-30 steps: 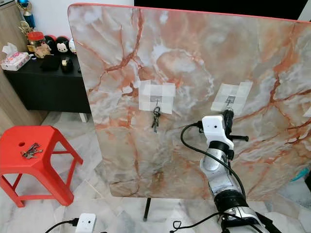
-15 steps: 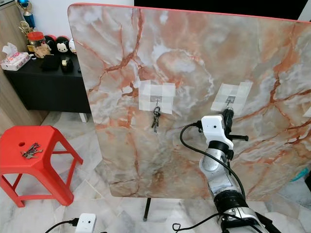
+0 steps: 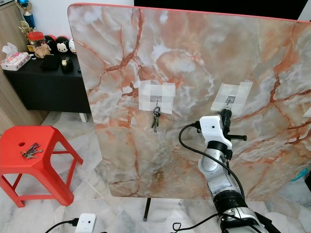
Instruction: Hang keys on a hook
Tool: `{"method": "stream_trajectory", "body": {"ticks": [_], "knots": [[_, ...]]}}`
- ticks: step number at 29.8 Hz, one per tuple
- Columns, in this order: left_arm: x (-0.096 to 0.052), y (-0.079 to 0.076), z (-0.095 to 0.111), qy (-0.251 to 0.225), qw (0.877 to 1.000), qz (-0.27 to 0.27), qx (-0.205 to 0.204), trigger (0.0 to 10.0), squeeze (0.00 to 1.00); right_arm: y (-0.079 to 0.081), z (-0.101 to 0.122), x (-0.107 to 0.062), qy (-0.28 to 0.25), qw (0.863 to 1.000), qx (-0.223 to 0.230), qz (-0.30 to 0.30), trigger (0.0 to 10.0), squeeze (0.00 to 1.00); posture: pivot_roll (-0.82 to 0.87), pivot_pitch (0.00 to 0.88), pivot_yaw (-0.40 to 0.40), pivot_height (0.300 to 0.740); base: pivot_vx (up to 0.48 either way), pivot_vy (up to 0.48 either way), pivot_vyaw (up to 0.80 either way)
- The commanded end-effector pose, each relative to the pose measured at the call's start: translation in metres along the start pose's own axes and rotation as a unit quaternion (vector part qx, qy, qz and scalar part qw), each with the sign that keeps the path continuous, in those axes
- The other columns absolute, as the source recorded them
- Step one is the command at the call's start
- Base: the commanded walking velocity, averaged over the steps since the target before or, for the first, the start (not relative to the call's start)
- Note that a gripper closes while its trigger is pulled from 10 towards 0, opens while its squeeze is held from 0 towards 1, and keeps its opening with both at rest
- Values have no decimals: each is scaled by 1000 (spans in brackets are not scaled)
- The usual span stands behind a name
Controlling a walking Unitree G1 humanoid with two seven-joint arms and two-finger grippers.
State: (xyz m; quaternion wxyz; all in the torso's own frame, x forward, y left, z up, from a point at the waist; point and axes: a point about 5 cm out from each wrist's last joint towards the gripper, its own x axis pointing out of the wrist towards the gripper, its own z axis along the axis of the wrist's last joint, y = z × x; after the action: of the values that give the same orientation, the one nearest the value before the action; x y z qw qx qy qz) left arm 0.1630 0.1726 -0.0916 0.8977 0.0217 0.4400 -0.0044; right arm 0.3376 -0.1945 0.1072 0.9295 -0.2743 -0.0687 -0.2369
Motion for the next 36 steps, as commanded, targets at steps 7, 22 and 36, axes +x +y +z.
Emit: {"method": "stream_trajectory", "body": {"ticks": [7, 22, 36], "knots": [[-2, -2, -10, 18, 1000, -3, 5, 10000, 0, 0, 7, -1, -14, 1000, 3, -5, 10000, 0, 103, 0, -89, 740, 0, 0, 0], [-2, -2, -10, 18, 1000, -3, 5, 10000, 0, 7, 10, -8, -19, 1000, 8, 0, 10000, 0, 102, 0, -90, 740, 0, 0, 0], [-2, -2, -10, 18, 1000, -3, 6, 10000, 0, -3, 10, -1, -17, 999, -9, -27, 10000, 0, 102, 0, -88, 740, 0, 0, 0]]}}
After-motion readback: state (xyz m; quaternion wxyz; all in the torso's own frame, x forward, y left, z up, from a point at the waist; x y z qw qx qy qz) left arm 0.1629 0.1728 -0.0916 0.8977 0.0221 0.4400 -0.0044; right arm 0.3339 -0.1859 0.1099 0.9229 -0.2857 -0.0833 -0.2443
